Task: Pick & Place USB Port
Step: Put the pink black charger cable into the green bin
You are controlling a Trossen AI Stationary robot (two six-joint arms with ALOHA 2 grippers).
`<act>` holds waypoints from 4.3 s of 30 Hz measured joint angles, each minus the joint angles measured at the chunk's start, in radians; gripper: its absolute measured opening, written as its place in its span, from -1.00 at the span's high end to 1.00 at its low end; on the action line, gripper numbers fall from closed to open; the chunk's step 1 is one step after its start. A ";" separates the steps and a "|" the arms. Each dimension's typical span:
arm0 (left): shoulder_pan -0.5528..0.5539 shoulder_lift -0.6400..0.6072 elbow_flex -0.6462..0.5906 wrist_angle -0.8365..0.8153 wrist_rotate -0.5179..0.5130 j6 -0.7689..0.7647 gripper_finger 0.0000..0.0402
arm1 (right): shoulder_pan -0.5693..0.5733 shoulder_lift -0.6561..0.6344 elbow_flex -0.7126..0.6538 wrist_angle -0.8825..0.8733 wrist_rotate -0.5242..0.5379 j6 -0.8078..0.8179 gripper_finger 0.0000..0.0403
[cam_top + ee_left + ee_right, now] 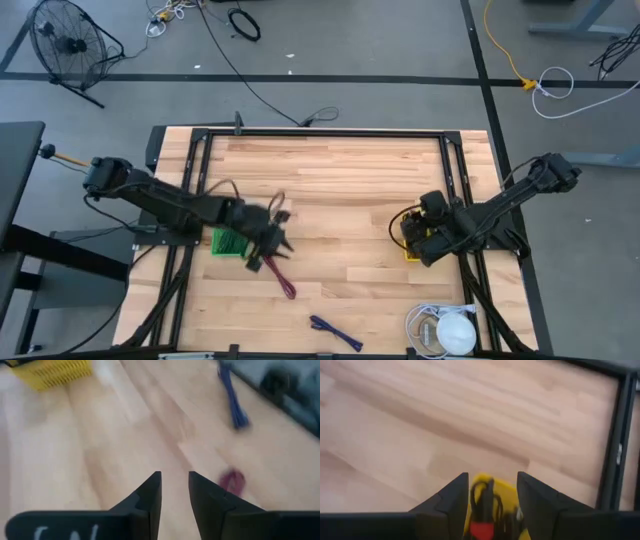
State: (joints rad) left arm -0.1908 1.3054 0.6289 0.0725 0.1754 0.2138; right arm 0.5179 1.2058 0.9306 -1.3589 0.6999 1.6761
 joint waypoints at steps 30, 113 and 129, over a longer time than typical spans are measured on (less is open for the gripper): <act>-0.266 0.094 -0.001 -0.263 -0.313 0.092 0.11 | -0.172 -0.029 0.012 0.458 0.078 -0.492 0.16; -0.746 -0.219 0.000 -1.152 -0.969 -2.323 0.93 | -0.188 -0.029 0.011 0.475 0.235 -0.847 0.16; -0.725 -0.118 0.000 -1.191 -0.931 -2.341 0.93 | -0.188 -0.029 0.011 0.477 0.235 -0.848 0.16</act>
State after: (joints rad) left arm -0.9155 1.1870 0.6292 -1.1183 -0.7560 -2.1269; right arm 0.3302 1.1770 0.9421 -0.8822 0.9348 0.8284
